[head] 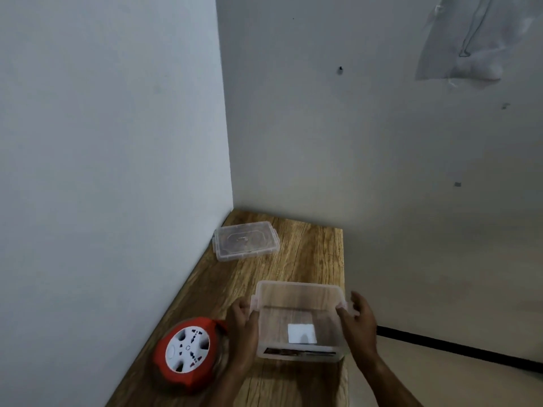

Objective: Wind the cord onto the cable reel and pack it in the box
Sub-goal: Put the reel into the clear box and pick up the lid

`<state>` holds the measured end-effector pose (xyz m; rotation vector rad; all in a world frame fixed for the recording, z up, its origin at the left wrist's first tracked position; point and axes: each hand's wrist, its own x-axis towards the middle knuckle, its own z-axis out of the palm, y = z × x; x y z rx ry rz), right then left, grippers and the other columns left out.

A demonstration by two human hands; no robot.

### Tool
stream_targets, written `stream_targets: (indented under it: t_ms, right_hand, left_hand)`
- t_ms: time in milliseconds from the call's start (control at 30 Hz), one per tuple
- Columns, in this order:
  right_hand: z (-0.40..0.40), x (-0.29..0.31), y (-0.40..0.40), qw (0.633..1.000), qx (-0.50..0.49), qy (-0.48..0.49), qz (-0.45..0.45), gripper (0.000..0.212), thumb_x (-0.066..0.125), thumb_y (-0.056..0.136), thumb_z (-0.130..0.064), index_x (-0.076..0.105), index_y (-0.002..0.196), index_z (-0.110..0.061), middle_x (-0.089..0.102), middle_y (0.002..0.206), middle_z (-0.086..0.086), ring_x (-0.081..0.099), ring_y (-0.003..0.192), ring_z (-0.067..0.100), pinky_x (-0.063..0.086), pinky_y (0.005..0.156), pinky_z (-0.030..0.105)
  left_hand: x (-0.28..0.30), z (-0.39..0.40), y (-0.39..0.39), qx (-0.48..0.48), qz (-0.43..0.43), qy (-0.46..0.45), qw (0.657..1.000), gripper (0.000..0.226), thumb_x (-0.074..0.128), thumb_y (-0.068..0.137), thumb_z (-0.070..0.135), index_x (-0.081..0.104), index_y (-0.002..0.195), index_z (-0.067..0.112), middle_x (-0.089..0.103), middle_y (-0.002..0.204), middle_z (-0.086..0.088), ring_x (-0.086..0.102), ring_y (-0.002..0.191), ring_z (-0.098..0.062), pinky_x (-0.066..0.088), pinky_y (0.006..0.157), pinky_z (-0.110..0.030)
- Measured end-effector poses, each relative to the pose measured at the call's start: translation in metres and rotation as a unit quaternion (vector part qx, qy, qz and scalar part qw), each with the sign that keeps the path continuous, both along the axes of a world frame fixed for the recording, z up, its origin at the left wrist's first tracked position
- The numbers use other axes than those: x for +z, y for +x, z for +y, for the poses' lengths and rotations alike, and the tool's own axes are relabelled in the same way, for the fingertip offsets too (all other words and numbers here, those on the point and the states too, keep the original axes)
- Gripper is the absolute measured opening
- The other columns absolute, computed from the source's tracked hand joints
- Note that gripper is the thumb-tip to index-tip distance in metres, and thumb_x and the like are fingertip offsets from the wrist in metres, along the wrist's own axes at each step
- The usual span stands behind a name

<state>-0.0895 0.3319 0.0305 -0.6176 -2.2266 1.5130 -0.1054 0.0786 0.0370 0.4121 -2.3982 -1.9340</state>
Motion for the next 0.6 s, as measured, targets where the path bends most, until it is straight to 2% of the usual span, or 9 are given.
stream_targets:
  t_ms: [100, 167, 233, 333, 467, 600]
  right_hand:
    - [-0.005, 0.019, -0.019, 0.998, 0.021, 0.05, 0.021, 0.059, 0.074, 0.088, -0.017, 0.05, 0.141, -0.017, 0.054, 0.139, 0.006, 0.049, 0.128, 0.024, 0.046, 0.104, 0.051]
    - [-0.022, 0.039, -0.037, 0.996, 0.051, 0.051, 0.052, 0.058, 0.074, 0.088, -0.018, 0.051, 0.141, -0.018, 0.055, 0.139, 0.004, 0.049, 0.129, 0.022, 0.045, 0.106, 0.048]
    - [-0.048, 0.058, -0.055, 0.992, 0.087, 0.049, 0.081, 0.058, 0.074, 0.088, -0.017, 0.052, 0.141, -0.017, 0.056, 0.14, 0.003, 0.05, 0.129, 0.02, 0.045, 0.107, 0.046]
    - [-0.098, 0.076, -0.073, 0.982, 0.156, 0.037, 0.098, 0.059, 0.073, 0.089, -0.018, 0.05, 0.143, -0.019, 0.053, 0.143, 0.001, 0.049, 0.13, 0.018, 0.045, 0.106, 0.045]
    - [-0.16, 0.076, -0.082, 0.966, 0.229, 0.044, 0.116, 0.056, 0.07, 0.09, -0.015, 0.05, 0.143, -0.019, 0.054, 0.142, 0.0, 0.05, 0.129, 0.017, 0.046, 0.106, 0.049]
    - [-0.217, 0.065, -0.078, 0.947, 0.293, 0.064, 0.114, 0.057, 0.071, 0.091, -0.026, 0.05, 0.143, -0.022, 0.052, 0.145, 0.0, 0.047, 0.133, 0.017, 0.043, 0.109, 0.051]
  left_hand:
    - [0.012, -0.019, -0.007, 0.039, 0.018, 0.003, 0.999, 0.038, 0.062, 0.089, 0.037, 0.045, 0.124, 0.034, 0.055, 0.124, 0.003, 0.058, 0.108, -0.017, 0.055, 0.089, -0.048]
    - [0.028, -0.035, -0.012, 0.072, 0.03, 0.0, 0.997, 0.039, 0.058, 0.092, 0.033, 0.044, 0.128, 0.031, 0.053, 0.13, 0.001, 0.056, 0.113, -0.02, 0.052, 0.094, -0.049]
    - [0.043, -0.054, -0.017, 0.105, 0.045, -0.013, 0.993, 0.043, 0.059, 0.094, 0.033, 0.045, 0.133, 0.022, 0.049, 0.132, 0.001, 0.051, 0.119, -0.02, 0.046, 0.1, -0.043]
    - [0.06, -0.088, -0.015, 0.154, 0.103, -0.041, 0.982, 0.04, 0.062, 0.093, 0.021, 0.049, 0.13, 0.016, 0.052, 0.128, -0.002, 0.05, 0.119, -0.02, 0.044, 0.095, -0.034]
    - [0.062, -0.126, 0.001, 0.189, 0.115, -0.069, 0.973, 0.041, 0.06, 0.093, 0.016, 0.047, 0.131, 0.022, 0.05, 0.13, 0.003, 0.047, 0.122, -0.017, 0.044, 0.101, -0.039]
    - [0.053, -0.156, 0.028, 0.203, 0.108, -0.128, 0.965, 0.046, 0.059, 0.095, 0.029, 0.041, 0.137, 0.027, 0.04, 0.142, 0.002, 0.039, 0.131, -0.016, 0.042, 0.099, -0.035]
